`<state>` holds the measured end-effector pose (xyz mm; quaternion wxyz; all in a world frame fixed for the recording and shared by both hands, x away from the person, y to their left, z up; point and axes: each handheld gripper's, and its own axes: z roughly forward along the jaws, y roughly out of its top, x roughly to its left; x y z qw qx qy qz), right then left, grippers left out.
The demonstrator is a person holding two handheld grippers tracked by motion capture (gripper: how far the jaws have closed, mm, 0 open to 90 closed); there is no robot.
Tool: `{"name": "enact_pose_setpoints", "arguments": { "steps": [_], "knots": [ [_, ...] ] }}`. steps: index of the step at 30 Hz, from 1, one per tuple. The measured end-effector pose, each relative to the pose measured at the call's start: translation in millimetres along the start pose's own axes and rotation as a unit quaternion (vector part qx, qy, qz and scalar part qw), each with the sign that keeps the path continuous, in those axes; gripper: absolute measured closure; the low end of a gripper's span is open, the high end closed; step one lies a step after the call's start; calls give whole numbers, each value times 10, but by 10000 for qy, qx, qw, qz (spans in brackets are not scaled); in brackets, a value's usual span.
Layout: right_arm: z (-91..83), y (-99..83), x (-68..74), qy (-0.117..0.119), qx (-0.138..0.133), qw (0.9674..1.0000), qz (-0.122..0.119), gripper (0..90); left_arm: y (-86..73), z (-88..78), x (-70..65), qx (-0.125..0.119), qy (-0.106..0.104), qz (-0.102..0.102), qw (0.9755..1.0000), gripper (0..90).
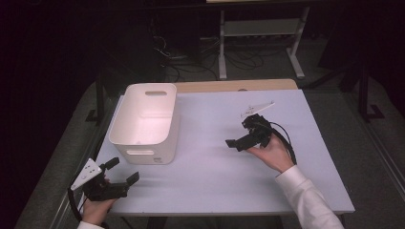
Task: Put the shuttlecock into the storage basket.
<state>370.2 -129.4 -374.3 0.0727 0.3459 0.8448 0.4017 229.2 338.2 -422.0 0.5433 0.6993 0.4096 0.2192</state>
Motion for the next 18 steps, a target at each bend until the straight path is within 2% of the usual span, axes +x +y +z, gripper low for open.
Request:
{"name": "enact_pose_setpoints", "arguments": {
  "steps": [8, 11, 14, 18],
  "knots": [
    [-78, -121, -58, -50, -146, 9999, 71, 0, 2, 0, -4, -6, -14, 6, 10000, 0],
    [-109, -162, -73, -47, -179, 9996, 199, 0, 2, -2, -3, -16, -20, 31, 10000, 0],
    [-144, -201, -98, -168, -299, 9993, 126, 0, 3, -3, -2, 0, -15, 34, 10000, 0],
    [-174, -262, -110, -182, -286, 9992, 223, 0, 3, -4, -3, -4, -11, 32, 10000, 0]
  ]
}}
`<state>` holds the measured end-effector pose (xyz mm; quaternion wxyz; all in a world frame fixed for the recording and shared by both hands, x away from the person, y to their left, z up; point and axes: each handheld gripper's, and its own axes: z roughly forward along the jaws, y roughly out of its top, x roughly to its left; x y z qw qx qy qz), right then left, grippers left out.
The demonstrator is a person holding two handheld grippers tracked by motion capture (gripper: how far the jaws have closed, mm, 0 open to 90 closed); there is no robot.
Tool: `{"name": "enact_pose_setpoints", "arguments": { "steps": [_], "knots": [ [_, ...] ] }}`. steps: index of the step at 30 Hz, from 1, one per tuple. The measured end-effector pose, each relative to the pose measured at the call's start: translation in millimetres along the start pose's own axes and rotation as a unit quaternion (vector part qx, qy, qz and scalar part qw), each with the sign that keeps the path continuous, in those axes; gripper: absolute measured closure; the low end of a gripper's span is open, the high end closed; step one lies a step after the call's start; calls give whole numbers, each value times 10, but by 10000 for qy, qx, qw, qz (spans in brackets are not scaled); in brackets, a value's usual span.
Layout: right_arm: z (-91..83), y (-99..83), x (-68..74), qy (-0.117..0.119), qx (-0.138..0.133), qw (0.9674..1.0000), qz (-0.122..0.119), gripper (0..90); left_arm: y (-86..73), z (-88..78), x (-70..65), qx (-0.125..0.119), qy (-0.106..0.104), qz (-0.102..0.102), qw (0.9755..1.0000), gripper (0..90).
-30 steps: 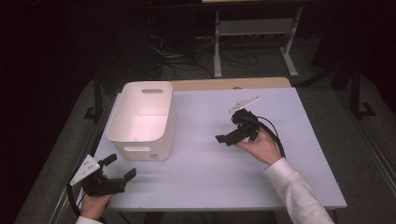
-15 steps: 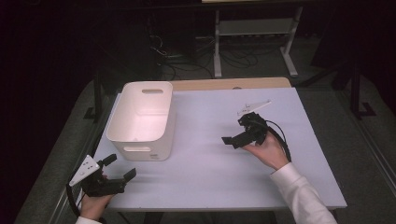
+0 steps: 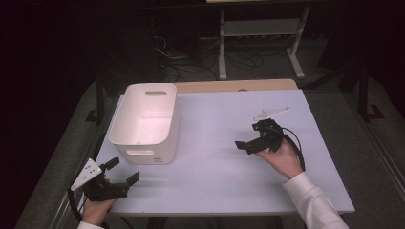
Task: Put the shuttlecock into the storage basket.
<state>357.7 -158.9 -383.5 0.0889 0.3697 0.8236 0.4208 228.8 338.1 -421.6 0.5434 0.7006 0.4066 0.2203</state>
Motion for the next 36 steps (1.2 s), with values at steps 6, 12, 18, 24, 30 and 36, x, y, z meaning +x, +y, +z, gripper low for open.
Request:
{"name": "enact_pose_setpoints", "arguments": {
  "steps": [6, 12, 18, 24, 30, 36],
  "knots": [
    [-58, -90, -61, -31, -37, 10000, 70, 0, 0, -1, -1, 6, 2, 0, 10000, 0],
    [-133, -187, -100, -79, -132, 9998, 83, 0, 0, 0, 0, 7, 1, 3, 10000, 0],
    [-217, -305, -138, -89, -151, 9998, 119, 0, -1, 5, -7, -8, 0, -44, 10000, 0],
    [-301, -386, -181, -148, -292, 9994, 112, 0, 0, 2, -2, -3, -1, -9, 10000, 0],
    [-363, -508, -215, -260, -323, 9991, 109, 0, 0, -5, -2, 38, -2, -3, 10000, 0],
    [-437, -623, -271, -356, -375, 9985, 184, 0, 0, -5, 0, 26, -13, -2, 10000, 0]
  ]
}}
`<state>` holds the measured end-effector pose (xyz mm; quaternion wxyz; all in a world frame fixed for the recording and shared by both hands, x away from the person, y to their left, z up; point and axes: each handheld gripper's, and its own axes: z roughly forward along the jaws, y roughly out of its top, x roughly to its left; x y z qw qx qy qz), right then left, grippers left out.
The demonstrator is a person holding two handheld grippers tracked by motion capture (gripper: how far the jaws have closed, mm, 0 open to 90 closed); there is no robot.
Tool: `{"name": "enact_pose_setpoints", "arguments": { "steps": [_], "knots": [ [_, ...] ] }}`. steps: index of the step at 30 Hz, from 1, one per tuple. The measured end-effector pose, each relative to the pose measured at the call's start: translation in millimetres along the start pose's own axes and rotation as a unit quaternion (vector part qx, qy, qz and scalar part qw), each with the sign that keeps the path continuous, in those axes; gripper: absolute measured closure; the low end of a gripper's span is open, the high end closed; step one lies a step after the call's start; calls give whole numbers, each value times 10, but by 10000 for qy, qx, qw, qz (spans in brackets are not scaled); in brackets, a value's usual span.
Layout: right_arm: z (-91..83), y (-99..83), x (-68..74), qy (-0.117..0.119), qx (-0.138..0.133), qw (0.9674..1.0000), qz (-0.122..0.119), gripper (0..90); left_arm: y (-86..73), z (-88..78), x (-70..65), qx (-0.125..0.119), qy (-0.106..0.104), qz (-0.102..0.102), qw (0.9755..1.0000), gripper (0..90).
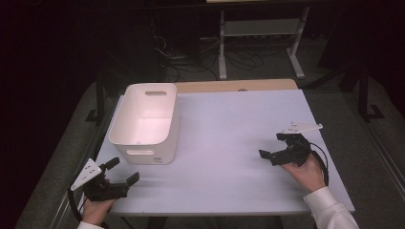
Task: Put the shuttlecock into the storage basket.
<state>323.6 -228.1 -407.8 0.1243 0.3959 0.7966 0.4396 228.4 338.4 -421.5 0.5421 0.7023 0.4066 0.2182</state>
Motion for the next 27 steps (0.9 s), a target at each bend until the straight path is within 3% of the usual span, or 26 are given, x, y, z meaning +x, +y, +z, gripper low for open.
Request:
{"name": "enact_pose_setpoints", "arguments": {
  "steps": [27],
  "knots": [
    [-264, -333, -138, -267, -286, 9992, 99, 0, 0, 1, -4, -16, -24, 10, 10000, 0]
  ]
}}
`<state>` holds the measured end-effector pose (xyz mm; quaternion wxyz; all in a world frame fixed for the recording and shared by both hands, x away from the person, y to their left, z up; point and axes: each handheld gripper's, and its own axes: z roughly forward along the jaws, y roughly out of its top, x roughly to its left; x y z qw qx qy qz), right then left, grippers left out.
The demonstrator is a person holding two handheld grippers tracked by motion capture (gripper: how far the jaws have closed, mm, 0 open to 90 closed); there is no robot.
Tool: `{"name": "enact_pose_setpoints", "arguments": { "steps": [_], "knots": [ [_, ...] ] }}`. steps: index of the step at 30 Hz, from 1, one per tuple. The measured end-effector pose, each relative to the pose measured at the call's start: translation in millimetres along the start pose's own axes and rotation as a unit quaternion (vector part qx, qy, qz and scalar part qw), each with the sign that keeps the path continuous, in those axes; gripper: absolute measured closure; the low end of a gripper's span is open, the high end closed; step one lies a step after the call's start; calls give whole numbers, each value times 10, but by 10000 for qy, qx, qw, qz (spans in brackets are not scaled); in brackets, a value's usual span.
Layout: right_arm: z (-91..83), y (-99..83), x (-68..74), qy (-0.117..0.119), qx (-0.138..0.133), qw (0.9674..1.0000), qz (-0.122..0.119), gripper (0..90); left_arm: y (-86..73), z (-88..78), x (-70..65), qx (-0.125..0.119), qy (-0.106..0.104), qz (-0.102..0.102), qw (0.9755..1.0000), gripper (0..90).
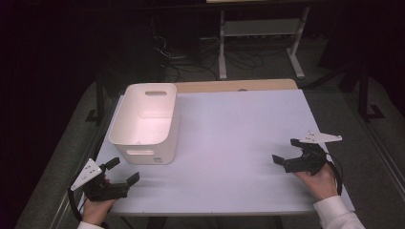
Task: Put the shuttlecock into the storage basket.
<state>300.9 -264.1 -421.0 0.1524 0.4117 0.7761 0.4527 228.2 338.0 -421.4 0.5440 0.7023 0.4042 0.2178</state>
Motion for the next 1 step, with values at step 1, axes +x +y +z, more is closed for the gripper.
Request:
{"name": "enact_pose_setpoints", "arguments": {
  "steps": [1],
  "knots": [
    [-4, -7, -4, -8, -25, 10000, 9, 0, 2, -1, -2, -5, 3, -5, 10000, 0]
  ]
}}
